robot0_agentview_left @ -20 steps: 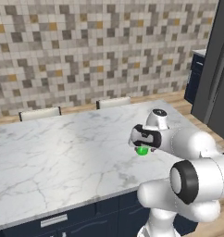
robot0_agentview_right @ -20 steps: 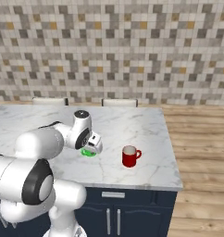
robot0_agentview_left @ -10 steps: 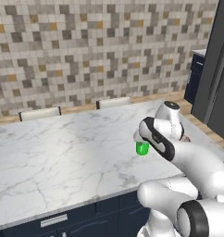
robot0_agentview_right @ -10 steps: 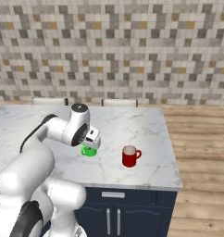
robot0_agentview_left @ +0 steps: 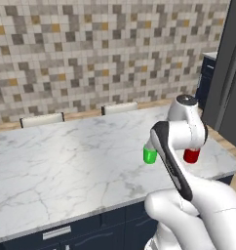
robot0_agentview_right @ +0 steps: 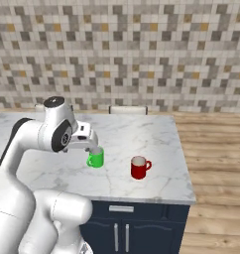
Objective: Clear the mugs and bowl far away from the sink.
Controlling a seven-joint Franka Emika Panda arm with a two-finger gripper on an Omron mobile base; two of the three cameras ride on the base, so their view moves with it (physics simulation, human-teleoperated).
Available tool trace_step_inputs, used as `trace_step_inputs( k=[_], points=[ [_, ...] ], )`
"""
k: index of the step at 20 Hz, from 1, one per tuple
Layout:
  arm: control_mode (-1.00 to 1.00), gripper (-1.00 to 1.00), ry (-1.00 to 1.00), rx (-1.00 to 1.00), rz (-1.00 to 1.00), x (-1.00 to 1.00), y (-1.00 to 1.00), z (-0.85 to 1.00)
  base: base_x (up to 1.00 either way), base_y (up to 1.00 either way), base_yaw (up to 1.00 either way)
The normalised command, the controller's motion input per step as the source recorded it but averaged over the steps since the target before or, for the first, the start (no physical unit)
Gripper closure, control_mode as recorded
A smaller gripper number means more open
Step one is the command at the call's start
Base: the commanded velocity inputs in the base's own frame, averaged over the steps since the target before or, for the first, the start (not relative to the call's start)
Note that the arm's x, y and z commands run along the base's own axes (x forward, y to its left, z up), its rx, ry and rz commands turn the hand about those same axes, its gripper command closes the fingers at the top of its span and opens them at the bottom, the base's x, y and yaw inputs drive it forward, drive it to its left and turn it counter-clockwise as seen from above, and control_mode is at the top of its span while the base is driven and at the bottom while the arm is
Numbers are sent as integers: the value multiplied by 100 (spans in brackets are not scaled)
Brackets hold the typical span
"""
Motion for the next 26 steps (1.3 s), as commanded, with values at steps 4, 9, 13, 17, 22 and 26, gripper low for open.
trace_step_inputs(
  k=[4, 9, 13, 17, 22, 26],
  points=[
    [-100, -100, -6, 2, 10, -100, -16, 46, 0, 0, 0],
    [-100, -100, -17, 9, 2, -98, -13, 40, 0, 0, 0],
    [-100, -100, -18, 0, -4, -80, 0, 74, 0, 0, 0],
    [-100, -100, -8, 0, -20, -54, 0, 79, 0, 0, 0],
    [-100, -100, -6, 0, -21, -42, 0, 76, 0, 0, 0],
    [-100, -100, -4, 6, -3, -17, 0, 59, 0, 0, 0]
  ],
)
